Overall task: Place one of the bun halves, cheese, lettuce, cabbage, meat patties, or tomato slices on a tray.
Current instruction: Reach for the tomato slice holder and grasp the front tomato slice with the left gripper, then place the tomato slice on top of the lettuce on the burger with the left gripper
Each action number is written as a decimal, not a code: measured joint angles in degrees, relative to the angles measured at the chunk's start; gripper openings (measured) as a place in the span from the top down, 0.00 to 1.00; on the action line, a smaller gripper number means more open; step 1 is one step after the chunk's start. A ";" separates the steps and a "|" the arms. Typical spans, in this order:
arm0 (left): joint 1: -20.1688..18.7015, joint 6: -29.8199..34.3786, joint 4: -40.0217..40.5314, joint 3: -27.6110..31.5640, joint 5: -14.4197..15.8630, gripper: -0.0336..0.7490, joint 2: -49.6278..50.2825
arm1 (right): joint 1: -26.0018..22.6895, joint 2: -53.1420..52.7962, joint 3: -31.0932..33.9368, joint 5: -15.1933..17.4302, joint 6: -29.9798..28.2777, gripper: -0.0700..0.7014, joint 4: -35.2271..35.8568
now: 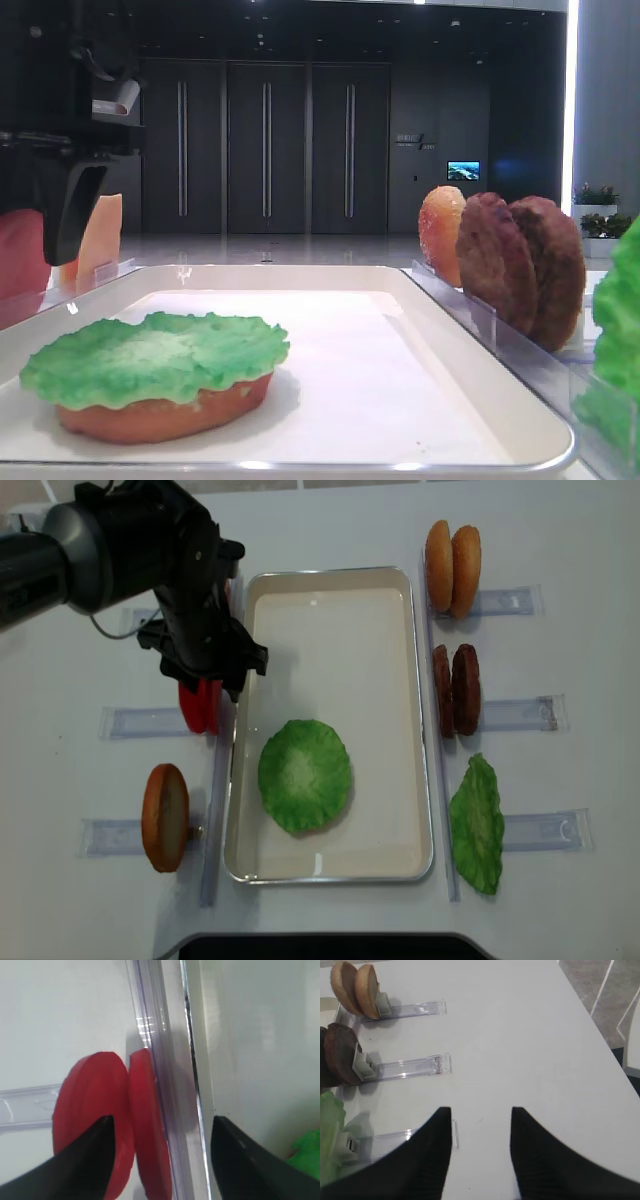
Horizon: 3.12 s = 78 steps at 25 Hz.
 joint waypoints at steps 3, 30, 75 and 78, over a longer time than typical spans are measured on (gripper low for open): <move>0.00 0.00 0.00 0.00 0.00 0.36 0.00 | 0.00 0.00 0.00 0.00 0.00 0.55 0.00; 0.00 0.00 -0.11 -0.84 2.74 0.88 0.00 | 0.00 0.00 0.00 0.00 0.00 0.55 0.00; -2.37 1.53 -8.92 4.07 15.00 0.89 -27.35 | 0.00 0.00 0.00 0.00 0.00 0.55 0.00; -2.37 1.53 -8.96 5.10 14.61 0.89 -27.85 | 0.00 0.00 0.00 0.00 0.00 0.55 0.00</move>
